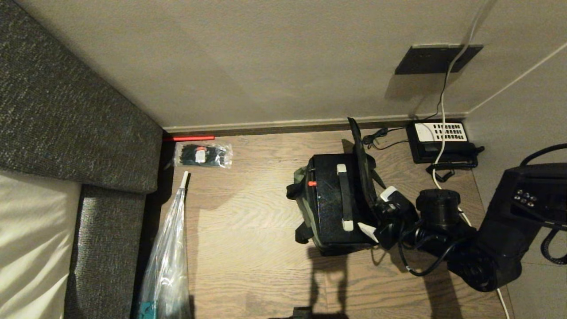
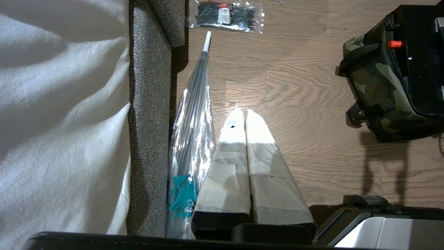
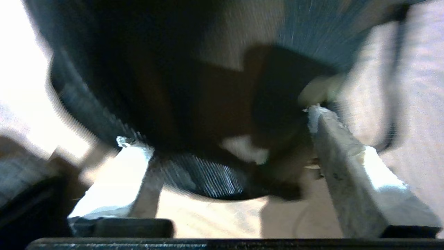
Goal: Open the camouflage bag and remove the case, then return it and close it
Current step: Close the top of the storage box
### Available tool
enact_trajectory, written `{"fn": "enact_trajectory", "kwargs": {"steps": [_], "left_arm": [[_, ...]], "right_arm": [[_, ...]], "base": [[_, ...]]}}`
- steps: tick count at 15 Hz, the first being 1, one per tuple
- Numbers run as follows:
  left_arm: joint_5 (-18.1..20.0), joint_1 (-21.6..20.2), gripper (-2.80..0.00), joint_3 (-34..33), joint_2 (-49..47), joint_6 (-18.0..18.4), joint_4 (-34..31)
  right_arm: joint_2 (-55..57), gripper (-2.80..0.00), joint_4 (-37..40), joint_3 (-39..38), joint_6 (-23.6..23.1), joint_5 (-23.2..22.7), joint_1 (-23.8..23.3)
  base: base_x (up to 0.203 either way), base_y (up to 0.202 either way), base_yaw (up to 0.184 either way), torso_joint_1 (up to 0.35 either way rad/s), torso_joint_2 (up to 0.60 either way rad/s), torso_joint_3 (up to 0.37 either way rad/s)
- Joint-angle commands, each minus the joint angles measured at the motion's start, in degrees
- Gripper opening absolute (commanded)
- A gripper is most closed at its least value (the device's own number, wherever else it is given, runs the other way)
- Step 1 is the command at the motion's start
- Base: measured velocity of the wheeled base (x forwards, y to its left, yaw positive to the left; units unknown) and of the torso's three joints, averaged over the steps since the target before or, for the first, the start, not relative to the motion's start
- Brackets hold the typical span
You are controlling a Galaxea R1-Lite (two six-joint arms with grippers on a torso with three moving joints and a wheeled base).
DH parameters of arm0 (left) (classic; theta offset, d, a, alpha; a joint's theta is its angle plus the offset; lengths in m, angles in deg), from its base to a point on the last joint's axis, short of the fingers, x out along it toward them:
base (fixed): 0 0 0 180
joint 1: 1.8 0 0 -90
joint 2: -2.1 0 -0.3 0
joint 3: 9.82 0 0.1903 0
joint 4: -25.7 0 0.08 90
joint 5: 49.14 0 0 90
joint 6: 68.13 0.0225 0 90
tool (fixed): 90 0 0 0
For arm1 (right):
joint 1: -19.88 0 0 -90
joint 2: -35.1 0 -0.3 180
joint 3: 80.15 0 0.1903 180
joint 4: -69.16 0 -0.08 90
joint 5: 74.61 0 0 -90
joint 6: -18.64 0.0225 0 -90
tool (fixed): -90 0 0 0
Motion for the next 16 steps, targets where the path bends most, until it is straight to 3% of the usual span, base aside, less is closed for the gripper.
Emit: {"fn": "enact_trajectory", "kwargs": {"steps": [1,7,11,14,15,16], "left_arm": [[0.00,-0.02,-2.80,-0.01,0.20,-0.01,0.00],[0.00,-0.02,-2.80,-0.01,0.20,-0.01,0.00],[0.00,-0.02,-2.80,-0.01,0.20,-0.01,0.00],[0.00,-0.02,-2.80,-0.01,0.20,-0.01,0.00],[0.00,-0.02,-2.80,-0.01,0.20,-0.01,0.00],[0.00,-0.02,-2.80,-0.01,0.20,-0.01,0.00]], "right_arm": [[-2.89,0.00,-0.70,0.64,0.02,-0.04,-1.04],[-3.04,0.00,-2.31,4.33,1.34,-0.02,-2.36],[-3.88,0.00,-1.31,10.65,3.60,0.22,-3.04],[-5.88,0.00,1.14,10.70,4.85,0.07,-3.06],[-6.87,-2.80,1.81,10.74,6.46,-0.02,-3.06],[-7.30,-2.80,2.66,10.34,6.78,-0.04,-3.00]], "base": [[0.000,0.000,0.000,0.000,0.00,0.000],[0.000,0.000,0.000,0.000,0.00,0.000],[0.000,0.000,0.000,0.000,0.00,0.000],[0.000,0.000,0.000,0.000,0.00,0.000],[0.000,0.000,0.000,0.000,0.00,0.000],[0.000,0.000,0.000,0.000,0.00,0.000]]}}
